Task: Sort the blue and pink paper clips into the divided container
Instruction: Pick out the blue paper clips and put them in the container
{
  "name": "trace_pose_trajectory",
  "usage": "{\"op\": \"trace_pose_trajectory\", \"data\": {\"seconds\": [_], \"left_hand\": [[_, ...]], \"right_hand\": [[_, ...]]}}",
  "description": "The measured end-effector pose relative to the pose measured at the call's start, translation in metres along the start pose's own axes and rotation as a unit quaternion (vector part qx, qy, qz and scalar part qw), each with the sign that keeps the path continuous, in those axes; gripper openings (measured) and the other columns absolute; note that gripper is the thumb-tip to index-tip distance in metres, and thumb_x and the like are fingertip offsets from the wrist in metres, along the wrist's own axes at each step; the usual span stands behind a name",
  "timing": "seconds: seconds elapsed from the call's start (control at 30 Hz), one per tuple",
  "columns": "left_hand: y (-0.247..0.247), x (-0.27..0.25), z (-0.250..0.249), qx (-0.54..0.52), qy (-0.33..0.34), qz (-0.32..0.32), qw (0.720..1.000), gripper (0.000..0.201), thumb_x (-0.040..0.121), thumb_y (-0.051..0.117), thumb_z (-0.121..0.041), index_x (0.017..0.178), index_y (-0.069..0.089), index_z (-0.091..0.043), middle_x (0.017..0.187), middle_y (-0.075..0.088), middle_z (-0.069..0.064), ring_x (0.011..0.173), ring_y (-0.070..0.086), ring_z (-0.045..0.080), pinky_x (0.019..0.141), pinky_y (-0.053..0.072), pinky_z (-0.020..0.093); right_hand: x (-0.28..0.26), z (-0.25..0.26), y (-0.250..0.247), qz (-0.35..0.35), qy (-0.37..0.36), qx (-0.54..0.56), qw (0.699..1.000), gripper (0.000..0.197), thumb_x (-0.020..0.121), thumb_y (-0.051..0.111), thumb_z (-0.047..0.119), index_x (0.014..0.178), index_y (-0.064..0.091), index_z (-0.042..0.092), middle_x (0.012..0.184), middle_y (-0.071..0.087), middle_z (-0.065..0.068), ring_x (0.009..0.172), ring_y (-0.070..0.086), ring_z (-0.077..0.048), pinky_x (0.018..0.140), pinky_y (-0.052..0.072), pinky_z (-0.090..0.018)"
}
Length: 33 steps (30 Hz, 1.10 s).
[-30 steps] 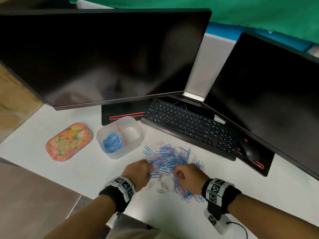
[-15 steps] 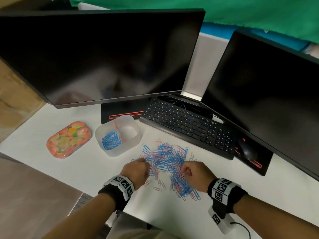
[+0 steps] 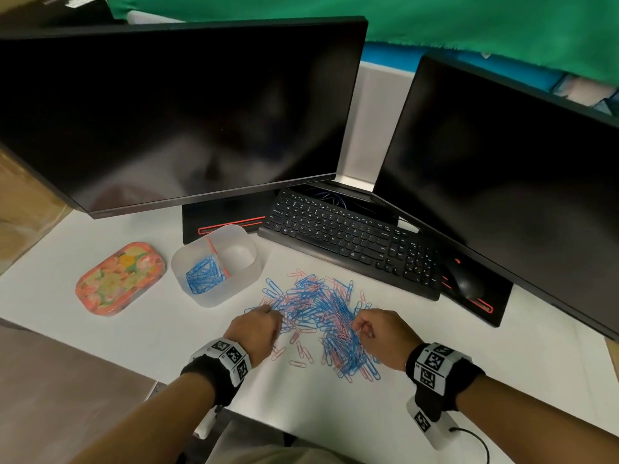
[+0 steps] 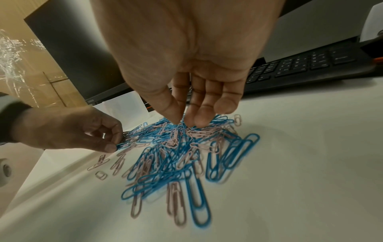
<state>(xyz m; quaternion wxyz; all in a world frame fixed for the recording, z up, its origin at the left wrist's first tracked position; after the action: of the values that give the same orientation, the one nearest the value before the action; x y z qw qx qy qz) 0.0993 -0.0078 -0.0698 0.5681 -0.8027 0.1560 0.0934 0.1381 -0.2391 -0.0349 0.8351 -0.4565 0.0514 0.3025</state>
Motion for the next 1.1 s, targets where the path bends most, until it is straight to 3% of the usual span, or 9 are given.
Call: {"op": "trace_pose_trajectory", "data": {"seconds": [0.13, 0.27, 0.4, 0.5, 0.57, 0.63, 0.77, 0.9, 1.1], "left_hand": [[-0.012, -0.006, 0.001, -0.067, 0.006, -0.019, 0.998, 0.008, 0.083, 0.047, -0.02, 0.082, 0.054, -0.024, 0.093, 0.06, -0.005, 0.085, 0.061, 0.022, 0.072, 0.05, 0.032], [-0.031, -0.009, 0.008, -0.151, -0.017, -0.058, 0.987, 0.014, 0.084, 0.052, -0.012, 0.081, 0.051, -0.026, 0.075, 0.064, -0.005, 0.073, 0.062, 0.022, 0.069, 0.048, 0.029], [-0.034, -0.006, 0.014, -0.212, -0.029, -0.078, 0.974, 0.027, 0.086, 0.052, -0.005, 0.101, 0.044, -0.026, 0.066, 0.059, -0.009, 0.057, 0.053, 0.009, 0.061, 0.043, 0.02], [-0.025, -0.003, 0.017, -0.273, -0.053, -0.058, 0.959, 0.029, 0.089, 0.047, -0.002, 0.098, 0.053, -0.029, 0.081, 0.065, -0.005, 0.07, 0.058, 0.01, 0.072, 0.043, 0.021], [-0.02, -0.002, 0.016, -0.265, -0.077, -0.039, 0.96, 0.021, 0.09, 0.047, -0.007, 0.084, 0.057, -0.025, 0.091, 0.066, -0.001, 0.084, 0.059, 0.016, 0.078, 0.041, 0.022], [-0.014, -0.005, 0.013, -0.237, -0.088, -0.009, 0.968, 0.015, 0.088, 0.049, -0.012, 0.079, 0.053, -0.022, 0.091, 0.062, 0.001, 0.087, 0.057, 0.02, 0.076, 0.039, 0.023], [-0.001, -0.008, 0.008, -0.097, -0.062, 0.027, 0.993, 0.011, 0.08, 0.055, -0.023, 0.091, 0.053, -0.022, 0.103, 0.055, -0.001, 0.093, 0.059, 0.024, 0.08, 0.048, 0.029], [-0.003, -0.004, 0.007, -0.059, -0.059, 0.014, 0.996, 0.009, 0.086, 0.051, -0.024, 0.093, 0.056, -0.022, 0.108, 0.055, 0.0, 0.096, 0.06, 0.026, 0.082, 0.05, 0.034], [-0.007, -0.003, 0.006, -0.068, -0.055, 0.021, 0.996, 0.01, 0.084, 0.051, -0.023, 0.076, 0.046, -0.028, 0.095, 0.059, 0.001, 0.087, 0.061, 0.024, 0.076, 0.051, 0.033]], "right_hand": [[-0.002, 0.0, 0.0, -0.003, 0.0, 0.0, 1.0, 0.013, 0.087, 0.058, 0.01, 0.094, 0.065, 0.018, 0.082, 0.059, 0.007, 0.068, 0.05, 0.0, 0.061, 0.039, -0.01], [-0.002, 0.002, 0.0, -0.005, -0.004, 0.005, 1.0, 0.012, 0.087, 0.058, 0.009, 0.093, 0.064, 0.016, 0.08, 0.059, 0.004, 0.065, 0.049, -0.001, 0.06, 0.039, -0.009], [0.001, 0.006, 0.004, 0.003, -0.004, 0.015, 1.0, 0.012, 0.086, 0.057, 0.007, 0.09, 0.064, 0.016, 0.073, 0.057, 0.004, 0.064, 0.05, -0.006, 0.06, 0.043, -0.014], [0.003, 0.01, 0.009, 0.017, -0.012, 0.001, 1.0, 0.014, 0.087, 0.055, 0.007, 0.092, 0.065, 0.016, 0.078, 0.058, 0.005, 0.071, 0.055, -0.011, 0.066, 0.047, -0.017], [0.001, 0.013, 0.013, 0.033, -0.03, -0.029, 0.999, 0.017, 0.087, 0.053, 0.007, 0.093, 0.064, 0.017, 0.083, 0.056, 0.009, 0.077, 0.056, -0.01, 0.072, 0.051, -0.022], [-0.006, 0.017, 0.02, 0.066, -0.062, -0.073, 0.993, 0.017, 0.086, 0.052, 0.009, 0.094, 0.063, 0.018, 0.088, 0.056, 0.009, 0.082, 0.055, -0.012, 0.076, 0.051, -0.026], [-0.019, 0.02, 0.036, 0.124, -0.132, -0.165, 0.97, 0.018, 0.084, 0.051, 0.013, 0.099, 0.061, 0.019, 0.101, 0.057, 0.002, 0.093, 0.054, -0.018, 0.078, 0.049, -0.033], [-0.015, 0.014, 0.042, 0.12, -0.149, -0.21, 0.959, 0.027, 0.085, 0.047, 0.004, 0.103, 0.063, 0.016, 0.103, 0.057, -0.004, 0.096, 0.055, -0.025, 0.078, 0.049, -0.038], [-0.007, 0.025, 0.036, 0.092, -0.182, -0.205, 0.957, 0.016, 0.089, 0.048, 0.01, 0.086, 0.064, 0.011, 0.091, 0.059, -0.006, 0.085, 0.056, -0.025, 0.07, 0.045, -0.03]]}}
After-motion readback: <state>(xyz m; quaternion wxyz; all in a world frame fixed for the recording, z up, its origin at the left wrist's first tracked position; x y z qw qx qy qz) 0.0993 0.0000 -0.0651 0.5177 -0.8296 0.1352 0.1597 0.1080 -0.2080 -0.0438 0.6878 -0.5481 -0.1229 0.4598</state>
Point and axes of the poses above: each hand's wrist, its own x-axis towards the middle knuckle, its own y-axis out of the palm, z = x × y, the point moved 8 cm from there along x, towards the middle knuckle
